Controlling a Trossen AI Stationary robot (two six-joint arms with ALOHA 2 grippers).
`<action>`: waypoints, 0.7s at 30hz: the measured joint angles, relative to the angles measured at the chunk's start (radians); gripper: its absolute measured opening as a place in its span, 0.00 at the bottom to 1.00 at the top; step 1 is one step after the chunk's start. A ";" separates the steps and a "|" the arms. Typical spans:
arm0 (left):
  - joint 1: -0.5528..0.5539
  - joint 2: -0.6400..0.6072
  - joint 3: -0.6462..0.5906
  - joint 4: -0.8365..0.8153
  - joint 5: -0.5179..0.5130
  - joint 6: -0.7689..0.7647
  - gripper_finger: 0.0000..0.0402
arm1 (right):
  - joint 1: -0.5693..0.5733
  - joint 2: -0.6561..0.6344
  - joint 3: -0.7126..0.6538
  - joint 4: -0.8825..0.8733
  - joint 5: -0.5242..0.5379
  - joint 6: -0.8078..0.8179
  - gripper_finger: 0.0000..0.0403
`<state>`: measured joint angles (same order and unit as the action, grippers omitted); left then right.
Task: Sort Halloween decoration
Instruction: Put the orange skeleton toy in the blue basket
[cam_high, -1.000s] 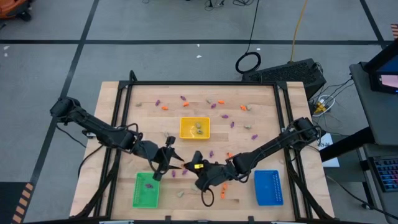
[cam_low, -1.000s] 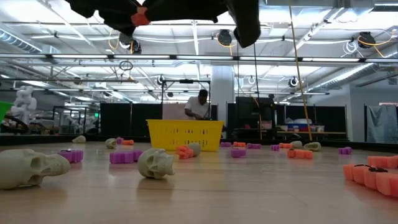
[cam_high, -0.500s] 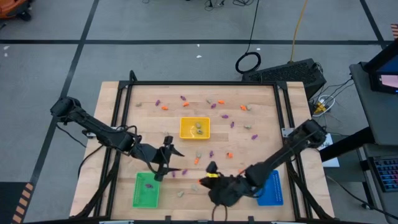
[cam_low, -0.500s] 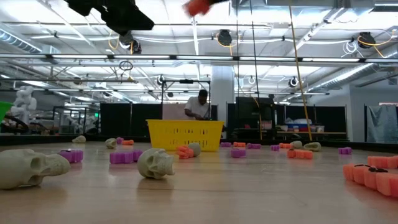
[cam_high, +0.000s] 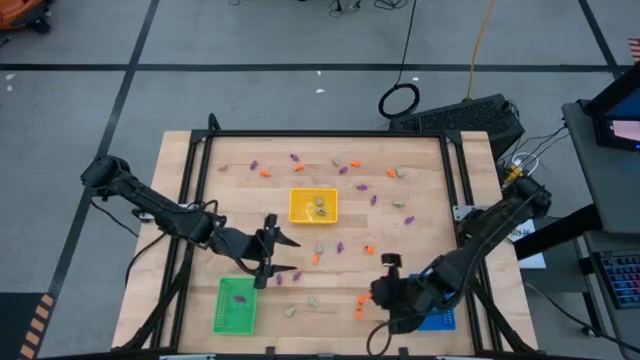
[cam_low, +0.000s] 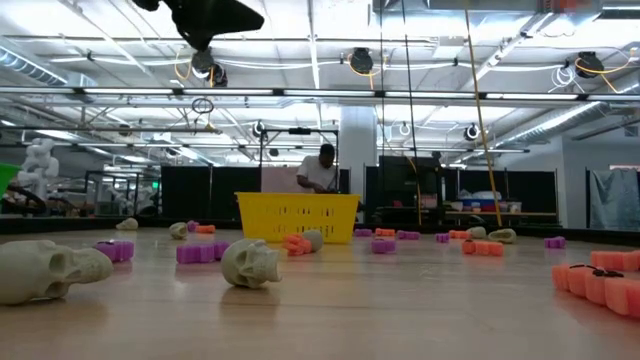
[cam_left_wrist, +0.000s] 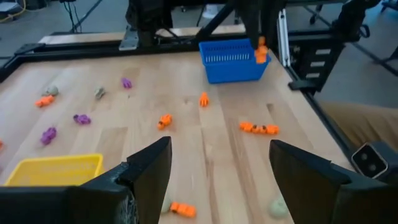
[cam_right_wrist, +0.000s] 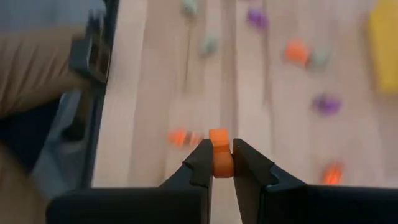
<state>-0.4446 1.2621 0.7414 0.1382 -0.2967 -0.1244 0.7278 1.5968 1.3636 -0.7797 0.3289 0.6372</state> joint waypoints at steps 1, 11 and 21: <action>0.000 0.000 0.000 0.006 -0.001 0.000 0.67 | 0.005 -0.001 0.000 -0.032 -0.034 0.044 0.06; 0.000 0.056 0.000 0.025 -0.007 0.000 0.67 | 0.087 0.000 0.000 -0.292 -0.191 0.336 0.06; 0.000 0.146 0.000 0.097 -0.019 0.000 0.67 | 0.169 0.065 0.000 -0.448 -0.200 0.459 0.07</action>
<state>-0.4446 1.4079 0.7414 0.2352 -0.3161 -0.1242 0.8964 1.6620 1.3636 -1.2278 0.1291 1.0959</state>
